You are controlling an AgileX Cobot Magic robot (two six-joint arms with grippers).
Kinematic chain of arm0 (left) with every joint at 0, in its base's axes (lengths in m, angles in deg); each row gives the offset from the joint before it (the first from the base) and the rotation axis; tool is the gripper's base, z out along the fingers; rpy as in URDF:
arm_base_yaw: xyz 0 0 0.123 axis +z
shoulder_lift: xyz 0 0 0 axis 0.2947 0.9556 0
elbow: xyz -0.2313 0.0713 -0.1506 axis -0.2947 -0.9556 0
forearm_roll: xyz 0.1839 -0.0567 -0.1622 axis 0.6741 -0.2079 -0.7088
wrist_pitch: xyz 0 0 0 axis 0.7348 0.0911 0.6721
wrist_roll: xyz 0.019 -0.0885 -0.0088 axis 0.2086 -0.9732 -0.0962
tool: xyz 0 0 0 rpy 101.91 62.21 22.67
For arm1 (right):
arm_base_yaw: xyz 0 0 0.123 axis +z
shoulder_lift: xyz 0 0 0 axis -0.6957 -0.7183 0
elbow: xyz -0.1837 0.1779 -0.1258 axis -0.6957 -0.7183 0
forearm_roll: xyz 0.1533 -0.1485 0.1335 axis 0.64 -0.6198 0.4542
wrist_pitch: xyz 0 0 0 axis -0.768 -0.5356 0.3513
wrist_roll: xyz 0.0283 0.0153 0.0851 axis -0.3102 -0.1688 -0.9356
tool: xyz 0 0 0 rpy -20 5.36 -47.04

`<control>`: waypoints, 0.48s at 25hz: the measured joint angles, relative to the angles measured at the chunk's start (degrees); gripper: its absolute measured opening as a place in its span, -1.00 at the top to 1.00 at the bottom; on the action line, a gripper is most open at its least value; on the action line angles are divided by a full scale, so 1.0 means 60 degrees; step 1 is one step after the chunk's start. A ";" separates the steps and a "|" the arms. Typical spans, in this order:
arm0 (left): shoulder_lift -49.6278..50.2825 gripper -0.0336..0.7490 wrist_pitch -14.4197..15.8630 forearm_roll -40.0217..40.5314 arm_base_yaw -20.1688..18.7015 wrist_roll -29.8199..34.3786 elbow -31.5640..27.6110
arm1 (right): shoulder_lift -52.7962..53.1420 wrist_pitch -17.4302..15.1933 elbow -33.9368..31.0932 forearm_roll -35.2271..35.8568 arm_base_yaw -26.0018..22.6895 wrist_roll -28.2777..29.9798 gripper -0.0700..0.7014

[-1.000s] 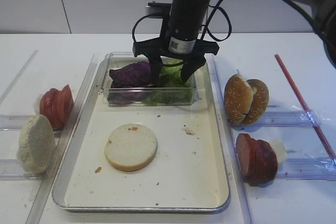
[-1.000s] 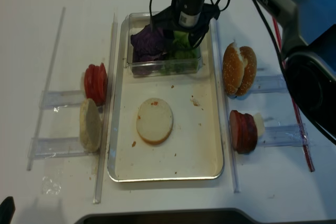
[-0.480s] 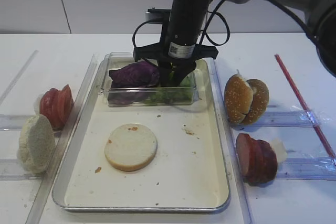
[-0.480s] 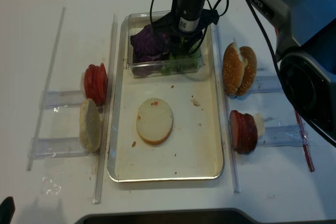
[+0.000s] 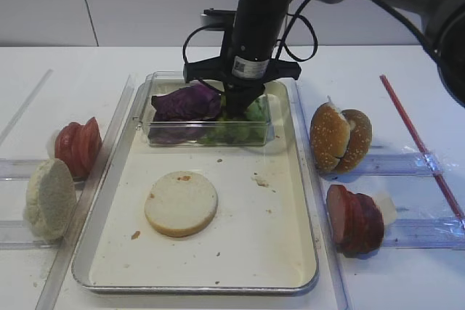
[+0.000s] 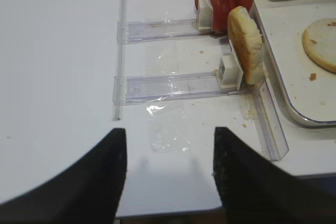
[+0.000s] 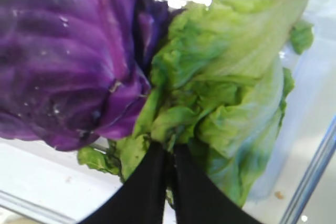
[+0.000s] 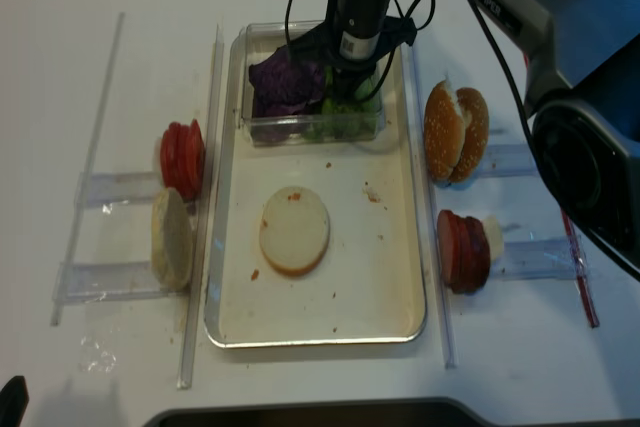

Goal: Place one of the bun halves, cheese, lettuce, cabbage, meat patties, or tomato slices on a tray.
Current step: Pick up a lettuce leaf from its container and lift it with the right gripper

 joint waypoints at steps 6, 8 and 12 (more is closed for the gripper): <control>0.0000 0.00 0.0000 0.0000 0.0000 0.0000 0.0000 | 0.0036 0.0000 0.0599 0.0054 0.0000 0.0000 0.70; 0.0000 0.00 0.0000 0.0000 0.0000 0.0000 0.0000 | 0.0136 0.0000 0.0653 0.0054 0.0000 0.0000 0.70; 0.0000 0.00 0.0000 0.0000 0.0000 0.0000 0.0000 | 0.0436 -0.0034 0.0653 0.0013 0.0016 0.0000 0.70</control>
